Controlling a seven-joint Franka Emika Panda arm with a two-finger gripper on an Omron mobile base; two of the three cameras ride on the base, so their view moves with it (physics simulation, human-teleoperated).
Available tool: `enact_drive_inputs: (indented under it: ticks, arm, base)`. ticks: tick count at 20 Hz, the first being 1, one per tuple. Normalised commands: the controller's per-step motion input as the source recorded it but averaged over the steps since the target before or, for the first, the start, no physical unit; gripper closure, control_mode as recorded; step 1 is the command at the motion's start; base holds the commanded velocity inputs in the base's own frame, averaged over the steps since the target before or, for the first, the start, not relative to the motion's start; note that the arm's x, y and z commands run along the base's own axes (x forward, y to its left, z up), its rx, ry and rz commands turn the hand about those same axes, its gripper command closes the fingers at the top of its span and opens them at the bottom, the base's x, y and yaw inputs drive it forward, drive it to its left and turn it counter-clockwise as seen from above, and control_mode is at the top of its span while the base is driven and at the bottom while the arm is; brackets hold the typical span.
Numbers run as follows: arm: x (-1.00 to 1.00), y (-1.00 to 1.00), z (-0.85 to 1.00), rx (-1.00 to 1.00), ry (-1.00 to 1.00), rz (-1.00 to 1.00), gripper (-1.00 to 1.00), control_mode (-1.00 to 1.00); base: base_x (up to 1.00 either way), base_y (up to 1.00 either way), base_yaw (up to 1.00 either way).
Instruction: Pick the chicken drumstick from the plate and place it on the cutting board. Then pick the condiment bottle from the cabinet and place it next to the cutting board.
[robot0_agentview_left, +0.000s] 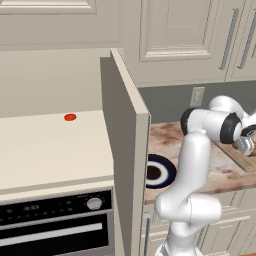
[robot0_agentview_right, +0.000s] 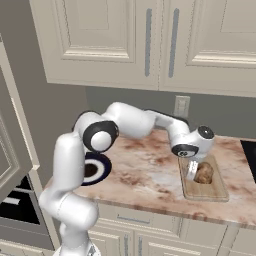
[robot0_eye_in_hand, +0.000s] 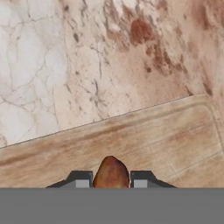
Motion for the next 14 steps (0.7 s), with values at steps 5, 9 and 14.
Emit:
enact_drive_inputs:
  ticks: [5, 9, 14]
  arm:
    - [0.20, -0.23, -0.41, 0.00, -0.05, 0.00, 1.00, -1.00]
    - [0.20, -0.09, -0.38, 0.00, -0.04, 0.00, 1.00, -1.00]
    - [0.15, 0.00, -0.36, 0.00, -0.03, 0.01, -1.00, -1.00]
  base:
    - [0.00, 0.00, 0.00]
    - [0.00, 0.00, 0.00]
    - [0.00, 0.00, 0.00]
